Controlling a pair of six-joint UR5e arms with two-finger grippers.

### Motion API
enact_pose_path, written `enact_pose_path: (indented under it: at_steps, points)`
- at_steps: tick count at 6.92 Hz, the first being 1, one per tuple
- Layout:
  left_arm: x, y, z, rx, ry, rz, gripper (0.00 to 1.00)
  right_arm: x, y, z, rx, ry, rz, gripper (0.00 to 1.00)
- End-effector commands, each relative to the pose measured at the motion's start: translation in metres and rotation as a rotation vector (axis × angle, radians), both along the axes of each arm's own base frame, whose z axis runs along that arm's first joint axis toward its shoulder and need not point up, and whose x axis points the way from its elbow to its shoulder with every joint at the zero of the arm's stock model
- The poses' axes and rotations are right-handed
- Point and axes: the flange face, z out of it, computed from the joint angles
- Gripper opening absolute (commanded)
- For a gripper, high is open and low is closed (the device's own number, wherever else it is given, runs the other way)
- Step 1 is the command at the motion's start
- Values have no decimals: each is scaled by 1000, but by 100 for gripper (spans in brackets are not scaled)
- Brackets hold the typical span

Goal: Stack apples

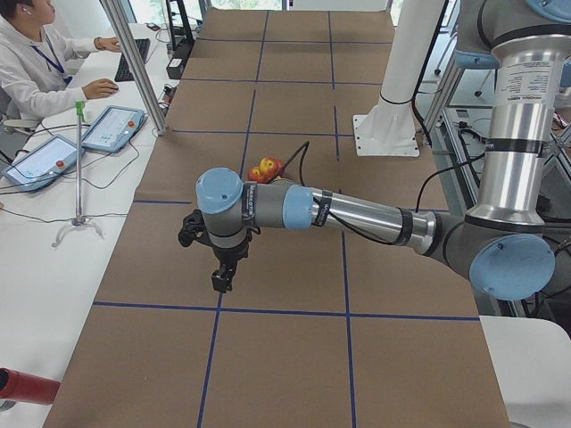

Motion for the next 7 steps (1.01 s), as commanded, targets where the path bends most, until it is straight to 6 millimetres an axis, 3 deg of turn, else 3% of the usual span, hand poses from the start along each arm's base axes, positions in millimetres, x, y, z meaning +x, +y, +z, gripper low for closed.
enact_pose_path:
  at_steps: [1, 7]
  points:
    - [0, -1, -6, 9, -1, -1, 100, 0, 0, 0, 0, 0, 0, 100]
    - [0, 0, -1, 1, -6, 0, 100, 0, 0, 0, 0, 0, 0, 100]
